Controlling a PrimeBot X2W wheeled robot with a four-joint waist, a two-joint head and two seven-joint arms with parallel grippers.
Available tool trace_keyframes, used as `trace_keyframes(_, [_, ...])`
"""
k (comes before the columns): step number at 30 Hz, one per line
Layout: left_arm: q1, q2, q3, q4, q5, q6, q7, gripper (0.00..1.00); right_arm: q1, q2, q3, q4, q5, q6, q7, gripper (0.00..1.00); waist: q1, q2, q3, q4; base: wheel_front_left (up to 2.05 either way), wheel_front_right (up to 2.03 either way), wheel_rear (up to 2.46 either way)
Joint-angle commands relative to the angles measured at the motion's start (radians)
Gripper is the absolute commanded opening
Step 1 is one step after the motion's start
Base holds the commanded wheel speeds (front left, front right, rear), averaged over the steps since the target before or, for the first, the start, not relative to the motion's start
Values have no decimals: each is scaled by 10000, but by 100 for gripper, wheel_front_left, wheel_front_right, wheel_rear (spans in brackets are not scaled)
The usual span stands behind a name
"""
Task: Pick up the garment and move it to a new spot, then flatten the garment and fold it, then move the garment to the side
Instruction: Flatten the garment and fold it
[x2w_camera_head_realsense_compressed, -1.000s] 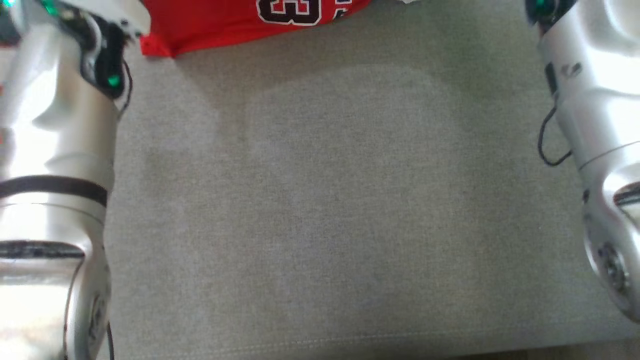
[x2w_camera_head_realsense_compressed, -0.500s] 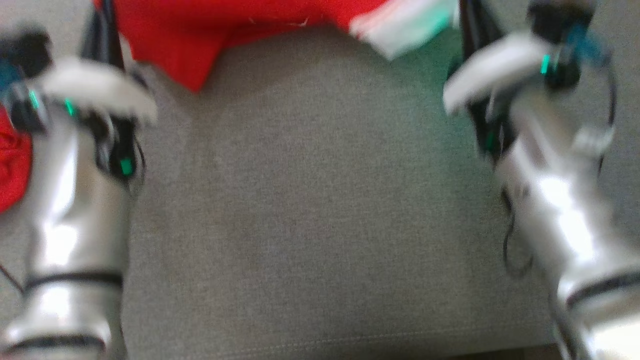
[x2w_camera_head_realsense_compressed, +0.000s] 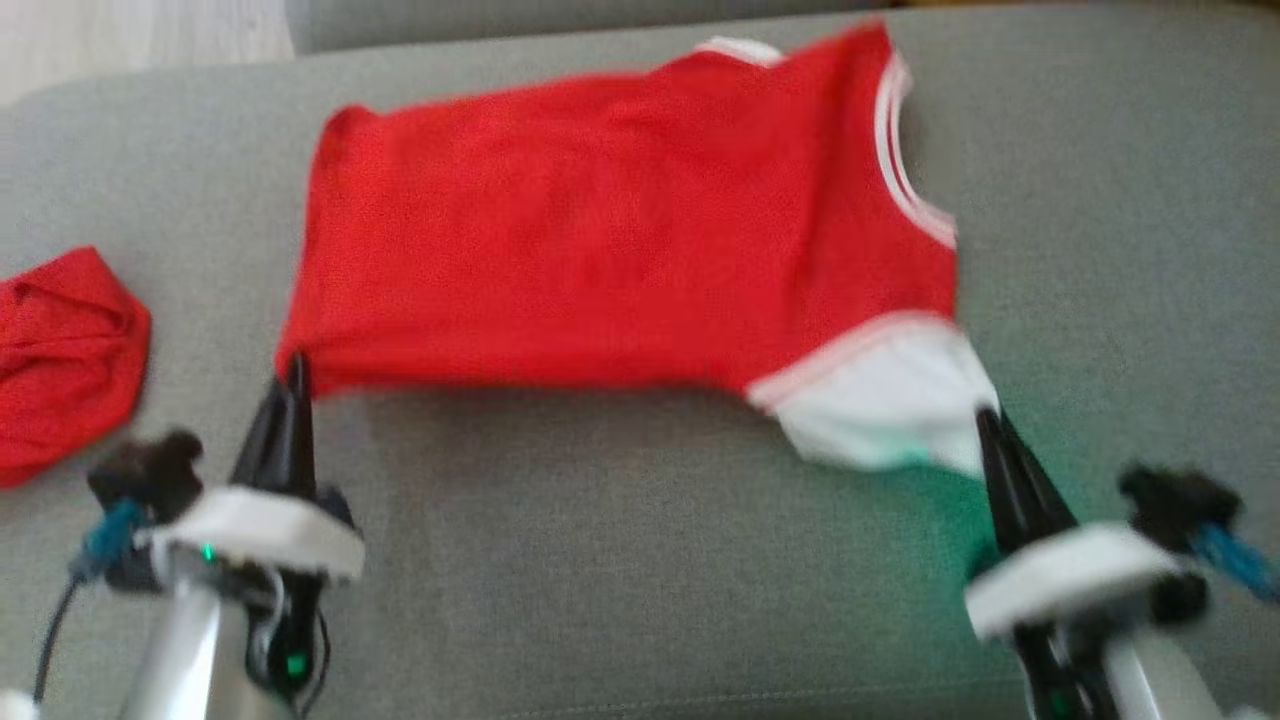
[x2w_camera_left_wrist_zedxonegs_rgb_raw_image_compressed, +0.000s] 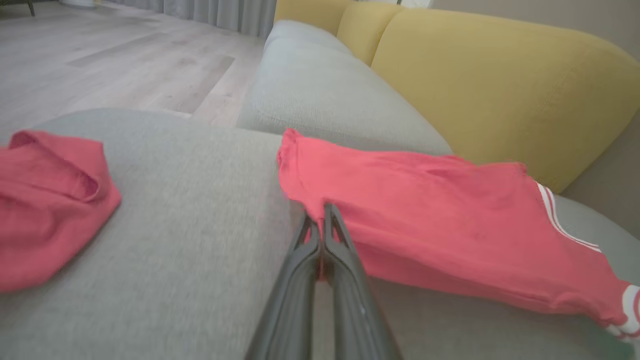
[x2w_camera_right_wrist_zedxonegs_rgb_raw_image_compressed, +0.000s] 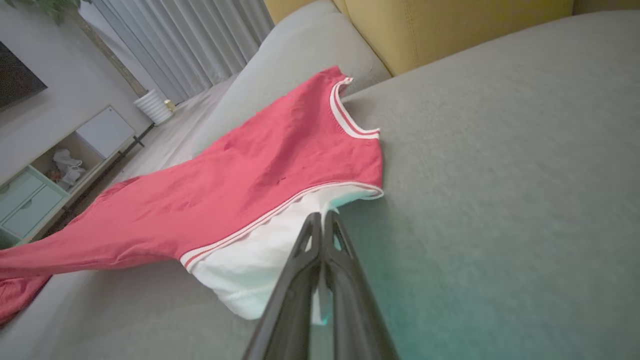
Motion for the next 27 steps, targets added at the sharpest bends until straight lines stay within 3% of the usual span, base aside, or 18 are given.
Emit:
trace_keyframes(1, [-247,237,289,-424,31,51,-2,0,-173,47,169,-478,-90,75,85,0,1,0,-178,24,0,0,0])
trace_keyframes(6, [1320,224,157,-1557,4,314,718,0,2064,126,-284,-3103,-112,75,1945,0,1,0,-695,-12,0,0,0])
trace_keyframes(12, [2716,271,131,-2832,-47,690,1521,0,3795,132,-624,-4638,163,75,3072,0,1,0,-1092,-28,0,0,0])
trace_keyframes(21, [3964,317,272,-4276,-138,1263,2367,0,4790,134,-840,-5052,371,75,3657,0,1,0,-1472,14,0,0,0])
trace_keyframes(27, [4109,413,207,-4579,-172,1332,2743,0,4652,134,-796,-4752,490,75,3664,0,1,0,-1569,19,0,0,0])
